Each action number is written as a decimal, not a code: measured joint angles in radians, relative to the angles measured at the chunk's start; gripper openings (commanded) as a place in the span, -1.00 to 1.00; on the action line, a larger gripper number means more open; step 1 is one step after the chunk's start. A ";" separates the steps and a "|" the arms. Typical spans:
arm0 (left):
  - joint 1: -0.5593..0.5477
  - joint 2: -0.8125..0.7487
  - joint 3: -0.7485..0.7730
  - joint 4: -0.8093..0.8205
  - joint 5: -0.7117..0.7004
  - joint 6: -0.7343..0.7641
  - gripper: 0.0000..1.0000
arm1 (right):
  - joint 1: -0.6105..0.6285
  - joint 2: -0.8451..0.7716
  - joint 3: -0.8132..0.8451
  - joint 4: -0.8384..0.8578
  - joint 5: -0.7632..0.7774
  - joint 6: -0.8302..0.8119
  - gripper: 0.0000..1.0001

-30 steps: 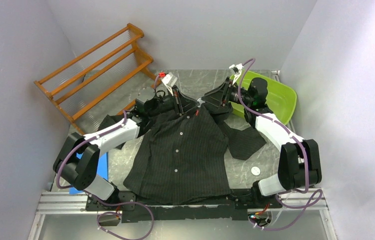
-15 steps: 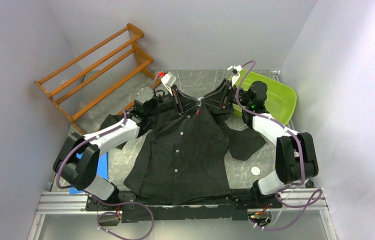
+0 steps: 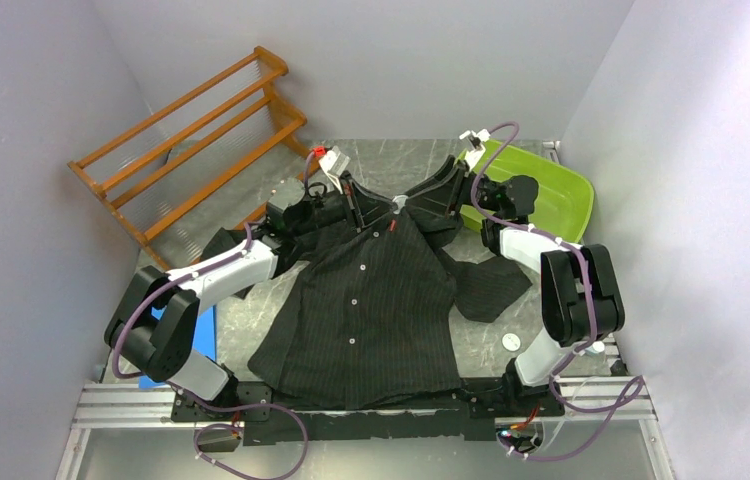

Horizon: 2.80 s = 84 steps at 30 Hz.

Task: Pin the brooch onto the clothing
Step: Pin the brooch to the clothes.

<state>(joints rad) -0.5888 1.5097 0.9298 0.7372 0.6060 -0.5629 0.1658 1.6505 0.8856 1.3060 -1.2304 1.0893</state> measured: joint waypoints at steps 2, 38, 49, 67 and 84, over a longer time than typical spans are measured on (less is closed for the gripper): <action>0.000 0.000 0.000 0.000 0.003 0.000 -0.95 | -0.004 -0.003 0.000 0.005 0.003 0.002 0.02; 0.046 -0.007 -0.108 0.177 0.012 -0.122 -0.10 | -0.005 0.009 -0.012 0.169 0.028 0.161 -1.00; 0.050 0.088 -0.081 0.353 0.078 -0.245 -0.18 | -0.005 0.009 -0.018 0.169 0.029 0.160 -1.00; 0.051 0.143 -0.035 0.372 0.123 -0.299 -0.32 | -0.005 0.009 -0.018 0.169 0.029 0.160 -1.00; 0.034 0.143 -0.029 0.347 0.140 -0.299 -0.95 | -0.005 0.009 -0.018 0.169 0.029 0.161 -1.00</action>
<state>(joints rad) -0.5552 1.6531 0.9009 1.0840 0.7456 -0.8616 0.1604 1.6592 0.8680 1.4754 -1.2011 1.2503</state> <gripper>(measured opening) 0.122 0.018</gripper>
